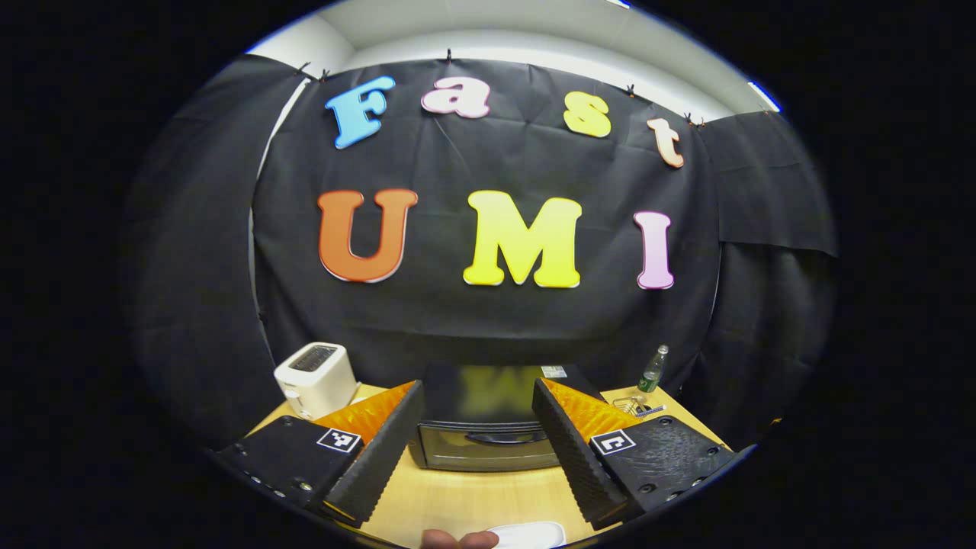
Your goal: Open the electric oven with the left hand, put the food in, and close the electric oven.
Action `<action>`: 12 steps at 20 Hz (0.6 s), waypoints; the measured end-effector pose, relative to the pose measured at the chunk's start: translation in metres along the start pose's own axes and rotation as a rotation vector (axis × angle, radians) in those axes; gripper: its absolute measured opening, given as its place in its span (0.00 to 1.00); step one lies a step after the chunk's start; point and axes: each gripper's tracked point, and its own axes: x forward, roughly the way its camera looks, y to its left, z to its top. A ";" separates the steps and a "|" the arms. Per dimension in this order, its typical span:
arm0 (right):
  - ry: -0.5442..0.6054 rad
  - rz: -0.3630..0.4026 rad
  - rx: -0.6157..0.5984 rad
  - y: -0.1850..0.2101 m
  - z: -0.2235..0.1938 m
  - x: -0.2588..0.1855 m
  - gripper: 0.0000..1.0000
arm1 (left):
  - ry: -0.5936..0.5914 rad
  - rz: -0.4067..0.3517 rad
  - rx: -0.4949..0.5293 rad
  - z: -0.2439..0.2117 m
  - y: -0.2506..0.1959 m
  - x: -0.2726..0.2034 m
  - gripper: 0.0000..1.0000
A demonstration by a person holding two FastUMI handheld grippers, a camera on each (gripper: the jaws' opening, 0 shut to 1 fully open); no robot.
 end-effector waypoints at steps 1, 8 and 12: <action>-0.025 0.014 -0.008 0.008 0.010 -0.010 0.97 | -0.028 0.008 0.010 0.013 0.006 -0.024 0.94; -0.124 0.119 -0.028 0.061 0.061 -0.097 0.97 | -0.079 0.041 -0.043 0.031 0.039 -0.187 0.94; -0.161 0.154 -0.037 0.085 0.085 -0.139 0.98 | -0.081 0.039 -0.057 0.027 0.044 -0.247 0.94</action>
